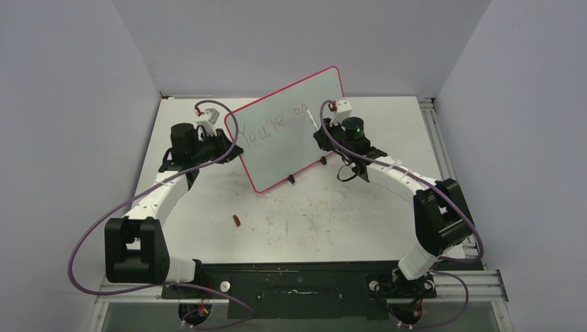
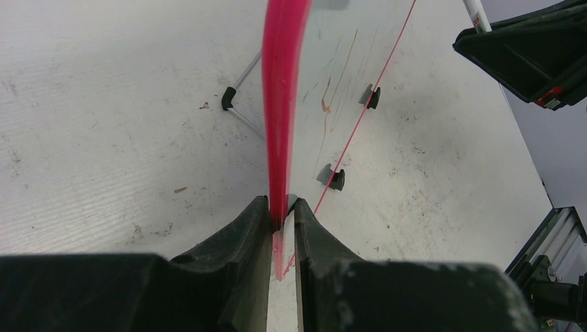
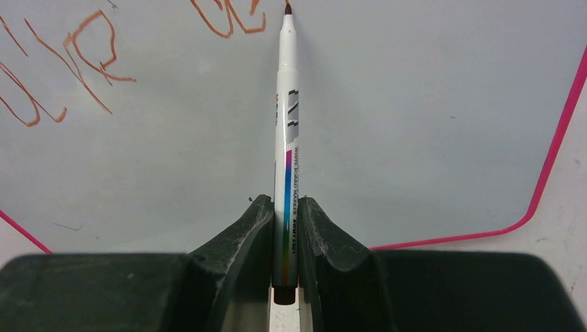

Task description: Write a sentence on the whiteboard

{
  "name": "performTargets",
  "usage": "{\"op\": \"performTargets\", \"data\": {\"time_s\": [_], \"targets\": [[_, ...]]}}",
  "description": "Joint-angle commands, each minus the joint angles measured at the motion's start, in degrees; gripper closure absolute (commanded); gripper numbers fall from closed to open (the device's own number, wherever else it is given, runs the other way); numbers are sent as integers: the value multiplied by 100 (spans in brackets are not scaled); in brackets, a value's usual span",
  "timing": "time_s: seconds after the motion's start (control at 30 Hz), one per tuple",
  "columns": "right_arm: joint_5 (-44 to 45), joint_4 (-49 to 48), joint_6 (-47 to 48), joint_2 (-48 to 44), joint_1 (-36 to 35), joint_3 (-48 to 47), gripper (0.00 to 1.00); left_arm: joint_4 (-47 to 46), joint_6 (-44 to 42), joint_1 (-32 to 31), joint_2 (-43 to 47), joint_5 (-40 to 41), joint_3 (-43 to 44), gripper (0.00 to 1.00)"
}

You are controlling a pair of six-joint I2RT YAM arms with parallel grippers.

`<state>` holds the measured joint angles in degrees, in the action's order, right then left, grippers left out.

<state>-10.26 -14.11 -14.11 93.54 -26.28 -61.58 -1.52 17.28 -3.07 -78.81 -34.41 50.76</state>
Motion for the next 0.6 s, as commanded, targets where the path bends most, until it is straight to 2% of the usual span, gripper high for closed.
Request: {"op": "performTargets", "data": {"time_s": [0.0, 0.57], "targets": [[31, -162, 1, -22, 11, 210, 95, -6, -84, -36, 31, 34, 200, 100], [70, -285, 57, 132, 8, -261, 95, -14, -84, -36, 22, 32, 205, 100]]}}
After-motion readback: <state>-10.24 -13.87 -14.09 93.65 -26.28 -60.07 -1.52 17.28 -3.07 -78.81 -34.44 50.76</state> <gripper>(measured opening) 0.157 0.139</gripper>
